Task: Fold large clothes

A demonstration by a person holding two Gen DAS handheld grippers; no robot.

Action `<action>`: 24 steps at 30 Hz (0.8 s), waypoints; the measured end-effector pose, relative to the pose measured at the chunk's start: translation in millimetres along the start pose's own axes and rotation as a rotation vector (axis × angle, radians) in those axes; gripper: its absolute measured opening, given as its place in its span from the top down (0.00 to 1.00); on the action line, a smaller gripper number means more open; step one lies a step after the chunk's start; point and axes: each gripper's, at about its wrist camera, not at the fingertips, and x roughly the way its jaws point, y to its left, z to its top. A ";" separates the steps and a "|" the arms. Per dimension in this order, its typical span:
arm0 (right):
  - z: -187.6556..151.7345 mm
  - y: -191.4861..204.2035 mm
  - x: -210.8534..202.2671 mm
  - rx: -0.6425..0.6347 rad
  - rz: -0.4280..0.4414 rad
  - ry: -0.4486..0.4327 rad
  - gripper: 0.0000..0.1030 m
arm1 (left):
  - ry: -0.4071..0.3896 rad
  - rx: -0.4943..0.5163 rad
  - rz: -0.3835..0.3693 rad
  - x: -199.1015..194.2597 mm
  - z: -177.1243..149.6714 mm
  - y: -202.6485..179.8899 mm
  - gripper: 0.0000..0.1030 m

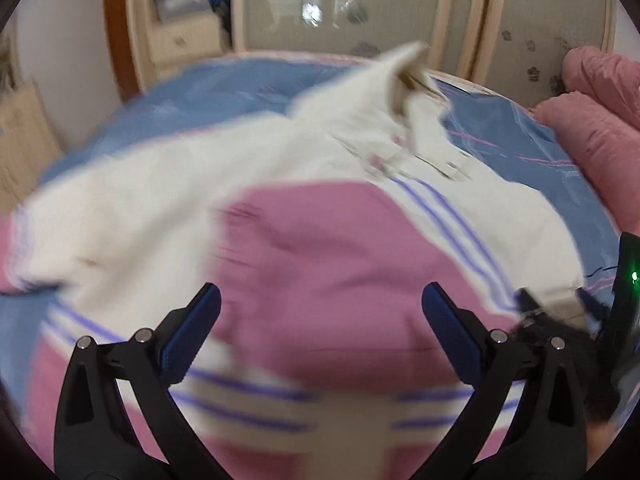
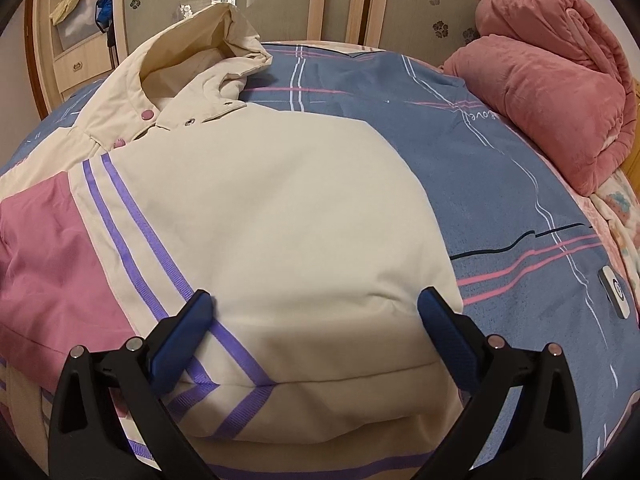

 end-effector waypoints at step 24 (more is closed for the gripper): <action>-5.3 14.5 0.1 -0.055 -0.088 -0.033 0.01 | -0.029 -0.896 0.166 54.1 -32.9 427.4 0.29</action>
